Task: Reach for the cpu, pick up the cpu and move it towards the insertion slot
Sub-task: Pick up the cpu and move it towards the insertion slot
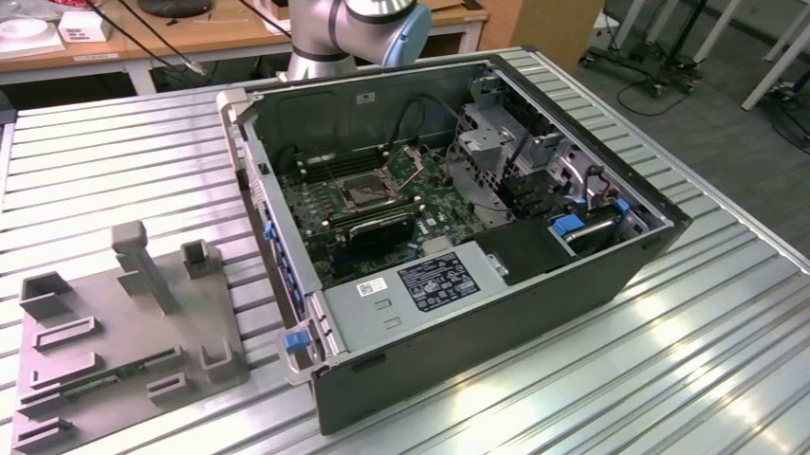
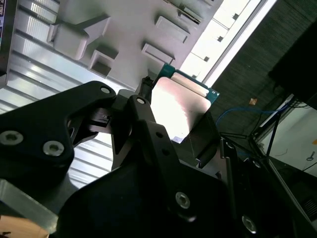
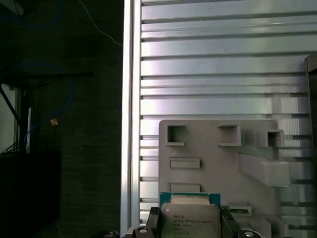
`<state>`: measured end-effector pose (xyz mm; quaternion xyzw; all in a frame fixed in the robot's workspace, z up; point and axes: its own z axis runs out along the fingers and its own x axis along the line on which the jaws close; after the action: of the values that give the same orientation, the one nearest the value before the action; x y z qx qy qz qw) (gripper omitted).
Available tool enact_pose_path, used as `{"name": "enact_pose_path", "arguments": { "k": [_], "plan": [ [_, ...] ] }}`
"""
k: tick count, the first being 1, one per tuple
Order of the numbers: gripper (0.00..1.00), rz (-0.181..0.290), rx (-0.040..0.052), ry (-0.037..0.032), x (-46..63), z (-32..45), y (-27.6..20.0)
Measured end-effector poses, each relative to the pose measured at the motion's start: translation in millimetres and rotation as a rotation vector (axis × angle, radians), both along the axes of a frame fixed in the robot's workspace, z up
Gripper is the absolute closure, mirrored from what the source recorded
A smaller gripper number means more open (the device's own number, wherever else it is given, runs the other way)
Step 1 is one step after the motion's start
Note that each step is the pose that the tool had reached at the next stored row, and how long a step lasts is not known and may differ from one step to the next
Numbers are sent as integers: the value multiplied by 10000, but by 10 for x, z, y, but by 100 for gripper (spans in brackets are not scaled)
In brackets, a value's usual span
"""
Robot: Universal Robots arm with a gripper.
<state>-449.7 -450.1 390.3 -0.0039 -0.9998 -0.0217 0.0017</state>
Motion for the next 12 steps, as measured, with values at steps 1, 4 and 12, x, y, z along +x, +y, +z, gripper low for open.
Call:
{"name": "enact_pose_path", "arguments": {
  "k": [1,4,12],
  "plan": [
    [45,-1,0,0,0,10,0],
    [45,-1,0,0,0,33,0],
    [45,0,0,0,0,93,0]
  ]
}}
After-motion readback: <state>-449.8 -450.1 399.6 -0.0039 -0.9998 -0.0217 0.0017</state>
